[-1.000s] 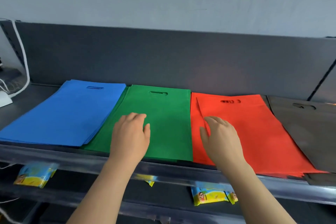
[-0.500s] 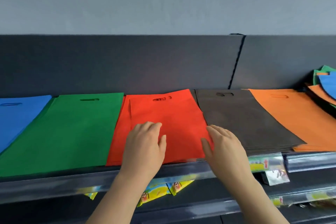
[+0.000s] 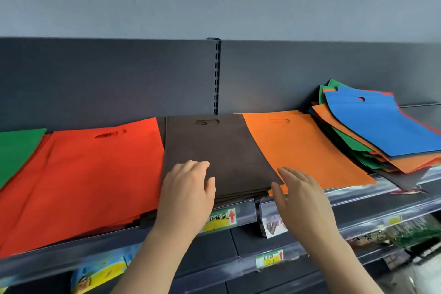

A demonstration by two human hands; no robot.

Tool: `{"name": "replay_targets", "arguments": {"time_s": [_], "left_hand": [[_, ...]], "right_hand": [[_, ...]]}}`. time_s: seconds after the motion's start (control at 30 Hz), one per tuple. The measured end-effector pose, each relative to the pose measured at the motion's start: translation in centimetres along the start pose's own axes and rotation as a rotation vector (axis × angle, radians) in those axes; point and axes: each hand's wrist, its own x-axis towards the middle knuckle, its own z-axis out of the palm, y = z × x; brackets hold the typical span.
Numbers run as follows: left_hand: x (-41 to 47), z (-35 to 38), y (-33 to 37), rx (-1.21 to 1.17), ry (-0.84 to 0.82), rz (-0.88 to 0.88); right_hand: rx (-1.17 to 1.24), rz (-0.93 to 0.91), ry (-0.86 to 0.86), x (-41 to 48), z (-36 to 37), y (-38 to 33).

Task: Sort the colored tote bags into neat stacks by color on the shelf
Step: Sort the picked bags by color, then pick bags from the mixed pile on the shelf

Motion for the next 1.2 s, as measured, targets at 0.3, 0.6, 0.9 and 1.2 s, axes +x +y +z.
{"name": "replay_targets", "arguments": {"time_s": [0.3, 0.6, 0.9, 1.2], "left_hand": [[4.9, 3.5, 5.4, -0.026, -0.059, 0.086], [9.1, 8.3, 12.5, -0.073, -0.132, 0.189], [11.8, 15.0, 23.0, -0.087, -0.132, 0.119], [14.5, 20.6, 32.7, -0.118, -0.238, 0.005]], "right_hand": [[-0.020, 0.087, 0.034, 3.9, -0.3, 6.3], [-0.032, 0.192, 0.061, 6.8, -1.6, 14.8], [-0.130, 0.226, -0.012, 12.3, -4.7, 28.6], [-0.171, 0.285, -0.196, 16.4, -5.7, 40.5]]}}
